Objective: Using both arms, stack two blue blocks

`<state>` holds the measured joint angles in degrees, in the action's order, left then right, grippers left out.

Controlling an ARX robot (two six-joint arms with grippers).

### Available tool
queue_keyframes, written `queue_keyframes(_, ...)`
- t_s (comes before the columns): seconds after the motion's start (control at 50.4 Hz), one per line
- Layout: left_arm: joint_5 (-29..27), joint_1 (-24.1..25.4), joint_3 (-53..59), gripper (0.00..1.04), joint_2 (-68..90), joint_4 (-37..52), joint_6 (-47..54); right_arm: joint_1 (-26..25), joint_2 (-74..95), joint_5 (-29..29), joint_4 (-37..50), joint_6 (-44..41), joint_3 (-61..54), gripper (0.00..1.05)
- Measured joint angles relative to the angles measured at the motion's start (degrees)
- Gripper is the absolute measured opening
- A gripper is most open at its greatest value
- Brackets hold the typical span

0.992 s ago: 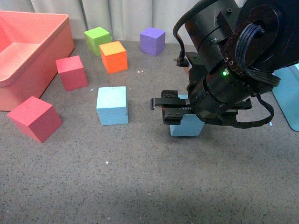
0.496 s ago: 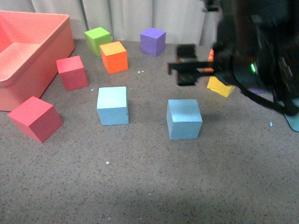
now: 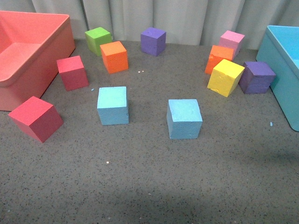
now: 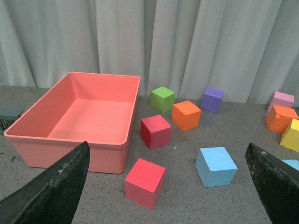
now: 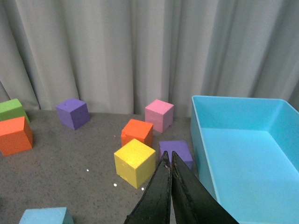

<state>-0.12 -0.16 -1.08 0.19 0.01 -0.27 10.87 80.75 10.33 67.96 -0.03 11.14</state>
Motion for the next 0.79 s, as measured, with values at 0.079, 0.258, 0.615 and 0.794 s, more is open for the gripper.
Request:
queue_keyframes(0.079,0.0,0.0,0.0,0.98,0.0,0.0,0.0,-1.3,-5.4,-0.9,-4.2,0.0,-1.4,0.01)
queue_keyframes(0.258,0.0,0.0,0.0,0.98,0.0,0.0,0.0,-4.1,-16.6,-3.8,-10.2,0.0,-5.7,0.01)
queue_keyframes(0.615,0.0,0.0,0.0,0.98,0.0,0.0,0.0,-10.7,-36.4,-10.1,-25.5,0.0,-10.1,0.01)
queue_keyframes(0.794,0.0,0.0,0.0,0.98,0.0,0.0,0.0,-10.7,-43.2,-10.2,-31.5,0.0,-10.7,0.01)
